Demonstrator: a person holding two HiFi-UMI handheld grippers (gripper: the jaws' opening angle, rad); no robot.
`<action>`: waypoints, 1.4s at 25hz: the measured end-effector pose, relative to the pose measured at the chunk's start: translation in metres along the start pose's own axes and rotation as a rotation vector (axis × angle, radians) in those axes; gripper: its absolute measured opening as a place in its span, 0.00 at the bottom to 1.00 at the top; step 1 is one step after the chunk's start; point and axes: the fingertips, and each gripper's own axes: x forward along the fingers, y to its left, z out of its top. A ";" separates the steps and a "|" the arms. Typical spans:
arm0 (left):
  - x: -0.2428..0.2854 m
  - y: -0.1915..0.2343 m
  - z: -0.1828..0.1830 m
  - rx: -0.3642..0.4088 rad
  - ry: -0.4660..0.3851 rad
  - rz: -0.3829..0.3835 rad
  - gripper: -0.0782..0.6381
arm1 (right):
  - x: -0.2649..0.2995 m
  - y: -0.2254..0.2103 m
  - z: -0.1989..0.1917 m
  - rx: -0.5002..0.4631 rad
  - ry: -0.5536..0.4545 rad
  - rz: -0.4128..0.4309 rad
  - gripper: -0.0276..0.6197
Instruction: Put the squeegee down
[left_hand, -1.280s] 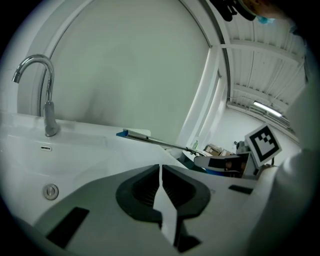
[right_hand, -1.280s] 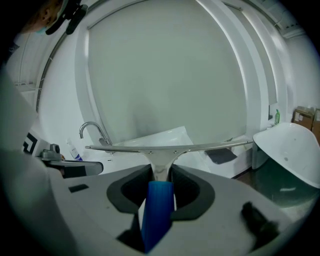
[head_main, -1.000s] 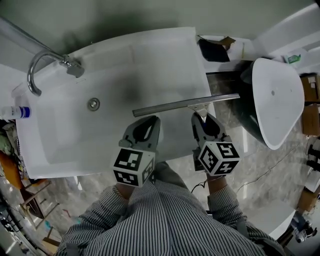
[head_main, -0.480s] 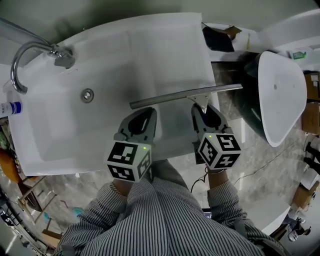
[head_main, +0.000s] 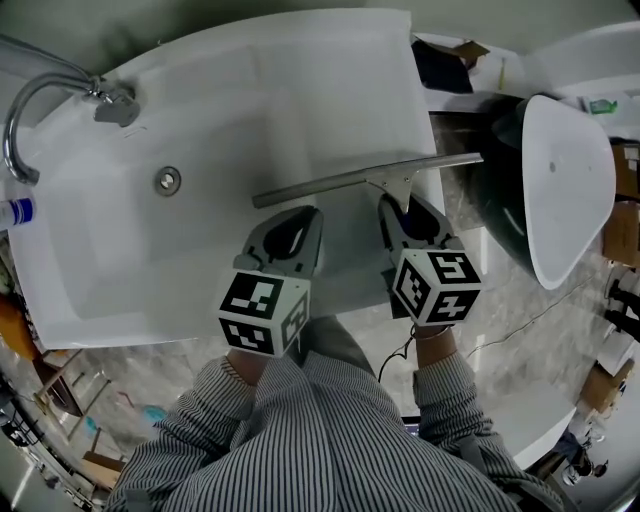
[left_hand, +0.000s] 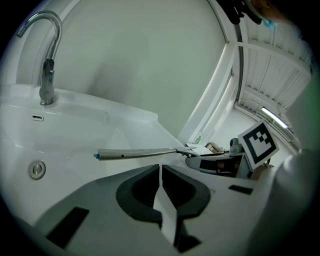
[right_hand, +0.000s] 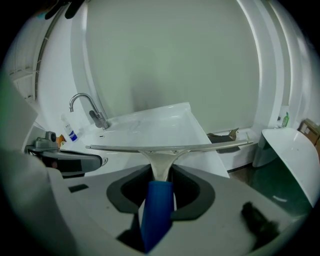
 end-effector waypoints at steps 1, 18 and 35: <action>0.001 -0.001 -0.001 -0.003 0.005 -0.005 0.15 | 0.002 0.001 0.000 -0.002 0.003 0.001 0.23; 0.012 -0.001 -0.009 -0.008 0.028 -0.027 0.15 | 0.024 0.000 -0.016 -0.058 0.095 -0.026 0.24; 0.017 -0.007 -0.010 -0.001 0.036 -0.051 0.15 | 0.021 -0.003 -0.009 -0.062 0.075 -0.051 0.35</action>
